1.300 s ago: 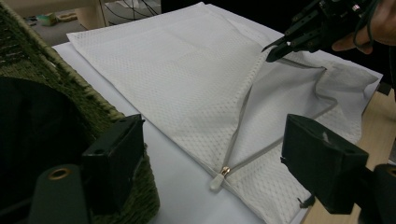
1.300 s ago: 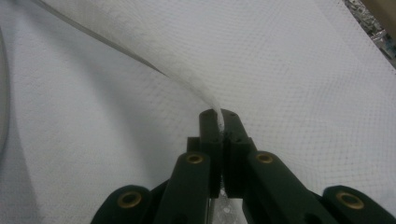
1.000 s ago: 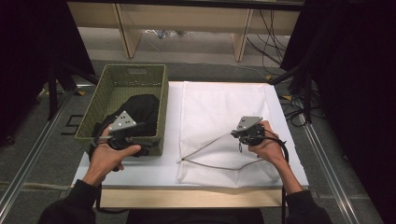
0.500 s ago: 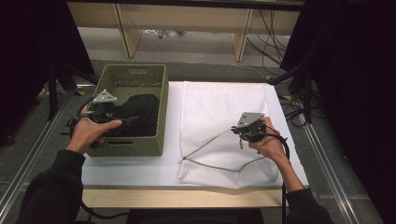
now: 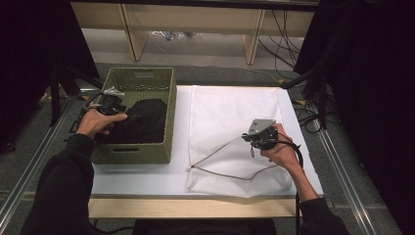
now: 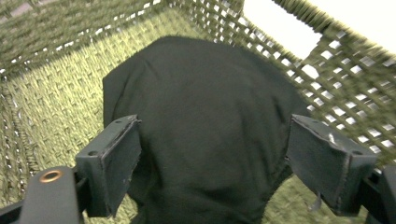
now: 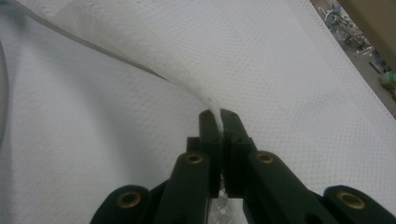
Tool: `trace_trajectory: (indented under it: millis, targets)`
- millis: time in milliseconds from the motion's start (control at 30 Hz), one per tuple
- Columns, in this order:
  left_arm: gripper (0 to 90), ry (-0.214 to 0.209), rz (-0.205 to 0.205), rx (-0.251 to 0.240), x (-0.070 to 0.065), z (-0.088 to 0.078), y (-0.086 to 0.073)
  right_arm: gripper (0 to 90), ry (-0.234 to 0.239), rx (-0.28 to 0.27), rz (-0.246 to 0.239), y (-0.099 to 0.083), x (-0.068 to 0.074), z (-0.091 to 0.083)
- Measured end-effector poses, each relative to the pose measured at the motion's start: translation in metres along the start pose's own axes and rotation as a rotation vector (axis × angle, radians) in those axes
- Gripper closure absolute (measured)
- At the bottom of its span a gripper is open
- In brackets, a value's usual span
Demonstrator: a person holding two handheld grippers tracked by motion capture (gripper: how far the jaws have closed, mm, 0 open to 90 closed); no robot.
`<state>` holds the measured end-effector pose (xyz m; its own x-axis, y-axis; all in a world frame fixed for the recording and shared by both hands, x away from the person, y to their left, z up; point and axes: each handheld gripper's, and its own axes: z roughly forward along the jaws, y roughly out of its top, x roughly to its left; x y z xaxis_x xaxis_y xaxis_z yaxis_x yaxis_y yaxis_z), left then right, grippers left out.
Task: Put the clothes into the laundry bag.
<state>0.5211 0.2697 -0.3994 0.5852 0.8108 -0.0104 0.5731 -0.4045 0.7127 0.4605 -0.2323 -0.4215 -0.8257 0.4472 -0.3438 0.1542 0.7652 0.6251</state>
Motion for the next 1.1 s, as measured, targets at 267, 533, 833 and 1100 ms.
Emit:
trace_trajectory:
  millis: [267,533,833,1100]
  targets:
    - [17.2,-0.059,-0.038,0.123,0.006,0.028,-0.011,89.5,0.007,0.013,0.002,0.001,0.003,0.001]
    - [0.0,-0.08,-0.006,0.184,-0.01,0.05,-0.01,89.5,0.008,0.019,-0.022,0.001,0.002,0.002]
    - [0.0,-0.029,0.053,0.28,-0.011,0.068,-0.017,89.3,0.007,0.026,-0.011,0.001,0.003,0.002]
    - [18.1,0.006,0.023,0.274,-0.007,0.071,-0.018,89.3,0.01,0.018,-0.024,0.001,0.003,0.003]
